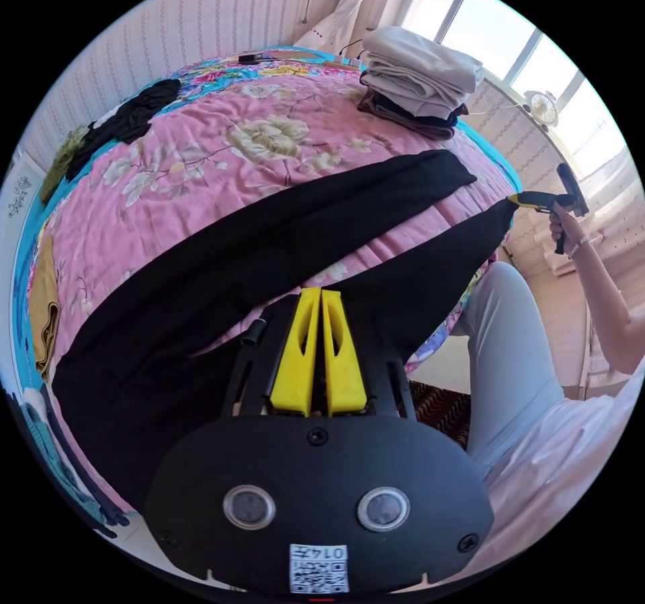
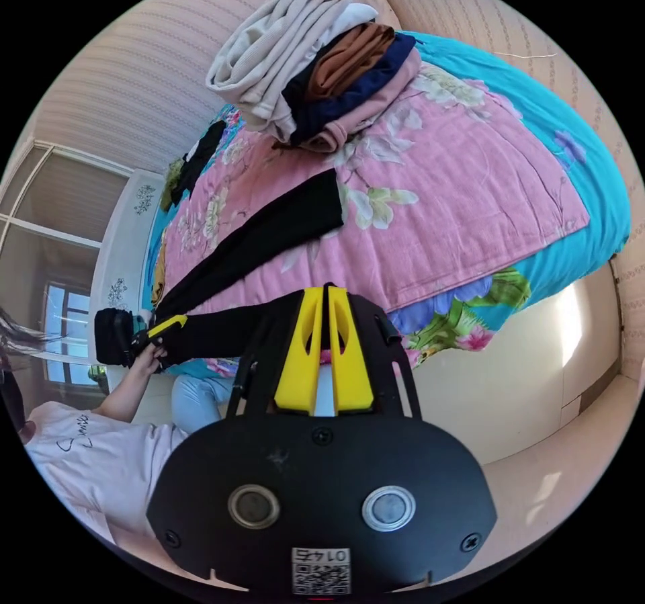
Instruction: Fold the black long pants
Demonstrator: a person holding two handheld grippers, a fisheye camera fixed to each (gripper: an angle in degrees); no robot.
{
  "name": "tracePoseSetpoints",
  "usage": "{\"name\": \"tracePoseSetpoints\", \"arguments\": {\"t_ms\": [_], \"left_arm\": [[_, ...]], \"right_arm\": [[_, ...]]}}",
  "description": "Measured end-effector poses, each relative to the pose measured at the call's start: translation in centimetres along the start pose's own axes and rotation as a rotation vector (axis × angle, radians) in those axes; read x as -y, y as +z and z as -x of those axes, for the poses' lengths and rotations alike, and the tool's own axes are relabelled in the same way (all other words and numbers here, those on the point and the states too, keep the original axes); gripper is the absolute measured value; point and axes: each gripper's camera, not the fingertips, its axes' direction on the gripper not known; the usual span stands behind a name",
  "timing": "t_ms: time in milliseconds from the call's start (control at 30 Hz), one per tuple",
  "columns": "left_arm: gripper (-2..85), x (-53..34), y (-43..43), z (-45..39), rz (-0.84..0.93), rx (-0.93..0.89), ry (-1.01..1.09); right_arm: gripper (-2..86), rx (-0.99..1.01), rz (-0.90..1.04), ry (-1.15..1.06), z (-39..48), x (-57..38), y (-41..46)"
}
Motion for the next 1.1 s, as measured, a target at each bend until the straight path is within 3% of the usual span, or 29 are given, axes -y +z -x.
{"name": "tracePoseSetpoints", "arguments": {"t_ms": [167,300,433,533,600,733,933,1100], "left_arm": [[-0.6,0.0,-2.9,0.8,0.030,0.032,-0.008],[-0.9,0.1,-5.9,2.6,-0.027,0.119,0.035],[-1.0,1.9,-3.3,5.2,0.037,0.127,-0.031],[-1.0,3.4,-1.3,6.1,0.074,0.150,-0.056],[-1.0,4.2,-1.3,6.6,0.097,0.125,-0.068],[-1.0,5.5,-4.2,7.0,0.008,0.153,-0.027],[-1.0,7.5,-4.3,9.7,-0.007,0.164,-0.129],[-1.0,7.4,-4.8,10.5,0.023,0.119,-0.152]], "right_arm": [[4.3,-0.054,0.009,0.033,0.9,1.7,3.1],[1.3,-0.108,-0.033,-0.203,8.7,1.5,4.5],[0.0,0.036,0.131,-0.513,20.9,2.1,14.3],[-0.2,-0.035,0.249,-0.649,27.8,2.4,22.5],[-0.3,-0.105,0.282,-0.678,30.1,3.1,25.2],[-0.4,-0.059,0.193,-0.661,32.0,6.1,24.4],[-0.3,-0.205,0.234,-0.616,31.3,9.9,28.0],[-0.3,-0.116,0.235,-0.541,28.7,10.8,28.7]]}}
